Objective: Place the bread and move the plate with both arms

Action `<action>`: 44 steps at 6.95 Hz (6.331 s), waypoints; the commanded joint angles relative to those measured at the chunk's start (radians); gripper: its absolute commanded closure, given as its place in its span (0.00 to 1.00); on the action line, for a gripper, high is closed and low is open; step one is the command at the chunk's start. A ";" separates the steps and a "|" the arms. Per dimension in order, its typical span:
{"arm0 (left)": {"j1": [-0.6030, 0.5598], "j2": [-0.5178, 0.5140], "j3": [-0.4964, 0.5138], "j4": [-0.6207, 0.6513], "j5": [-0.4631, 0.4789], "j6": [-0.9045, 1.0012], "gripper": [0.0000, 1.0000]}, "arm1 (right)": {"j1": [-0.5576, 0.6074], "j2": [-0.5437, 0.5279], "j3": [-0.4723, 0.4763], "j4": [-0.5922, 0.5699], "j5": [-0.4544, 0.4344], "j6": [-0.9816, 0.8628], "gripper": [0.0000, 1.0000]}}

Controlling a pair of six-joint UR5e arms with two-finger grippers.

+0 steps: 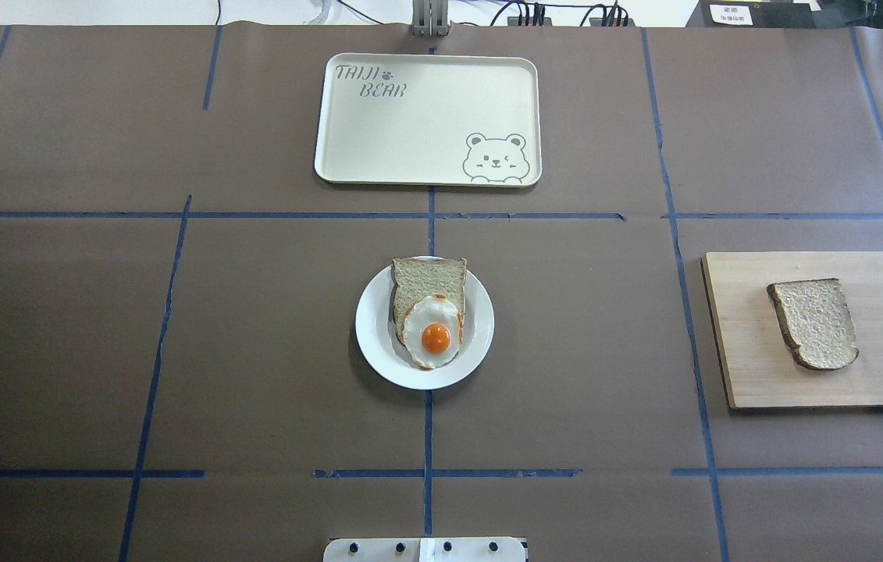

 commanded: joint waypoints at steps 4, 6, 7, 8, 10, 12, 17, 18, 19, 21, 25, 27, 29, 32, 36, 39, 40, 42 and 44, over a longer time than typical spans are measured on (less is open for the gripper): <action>0.014 0.001 0.005 -0.002 0.000 0.001 0.00 | -0.035 -0.005 -0.063 0.270 0.058 0.267 0.00; 0.014 0.001 0.000 -0.002 0.000 0.001 0.00 | -0.153 -0.014 -0.209 0.718 0.054 0.629 0.00; 0.014 0.001 -0.003 -0.002 0.000 0.001 0.00 | -0.223 -0.016 -0.285 0.976 0.035 0.861 0.00; 0.014 0.000 -0.003 -0.003 0.000 0.001 0.00 | -0.309 -0.016 -0.334 1.167 -0.025 1.043 0.00; 0.014 0.000 -0.005 -0.003 0.000 0.001 0.00 | -0.443 -0.016 -0.347 1.262 -0.116 1.193 0.00; 0.014 0.000 -0.005 -0.005 0.000 0.001 0.00 | -0.504 -0.016 -0.362 1.264 -0.138 1.193 0.02; 0.014 0.000 -0.003 -0.003 0.000 0.001 0.00 | -0.560 -0.039 -0.368 1.269 -0.137 1.189 0.19; 0.014 0.001 -0.003 -0.003 0.000 0.001 0.00 | -0.564 -0.039 -0.368 1.269 -0.137 1.190 0.25; 0.014 0.001 -0.002 -0.003 0.000 0.001 0.00 | -0.565 -0.039 -0.368 1.269 -0.137 1.190 0.36; 0.014 0.000 0.000 -0.005 0.000 0.001 0.00 | -0.566 -0.037 -0.367 1.269 -0.135 1.190 0.70; 0.014 0.000 0.000 -0.005 0.000 0.001 0.00 | -0.565 -0.037 -0.358 1.270 -0.127 1.190 1.00; 0.014 0.000 -0.003 -0.005 0.000 0.001 0.00 | -0.528 -0.033 -0.287 1.253 -0.018 1.199 1.00; 0.014 0.000 -0.003 -0.005 0.000 0.001 0.00 | -0.477 0.022 -0.223 1.241 0.073 1.323 1.00; 0.012 0.000 -0.003 -0.005 0.000 0.001 0.00 | -0.498 0.282 -0.203 1.169 0.068 1.555 1.00; 0.014 0.000 -0.002 -0.005 0.000 0.001 0.00 | -0.753 0.586 -0.201 0.987 -0.245 1.797 1.00; 0.014 -0.002 -0.002 -0.005 0.000 0.001 0.00 | -1.004 0.714 -0.212 0.839 -0.586 1.838 1.00; 0.014 0.000 -0.002 -0.005 0.000 0.001 0.00 | -1.050 0.728 -0.221 0.828 -0.654 1.838 1.00; 0.014 -0.002 0.000 -0.005 0.000 0.001 0.00 | -1.080 0.719 -0.221 0.827 -0.658 1.838 1.00; 0.014 -0.002 0.000 -0.005 0.000 0.001 0.00 | -1.083 0.690 -0.215 0.828 -0.664 1.836 1.00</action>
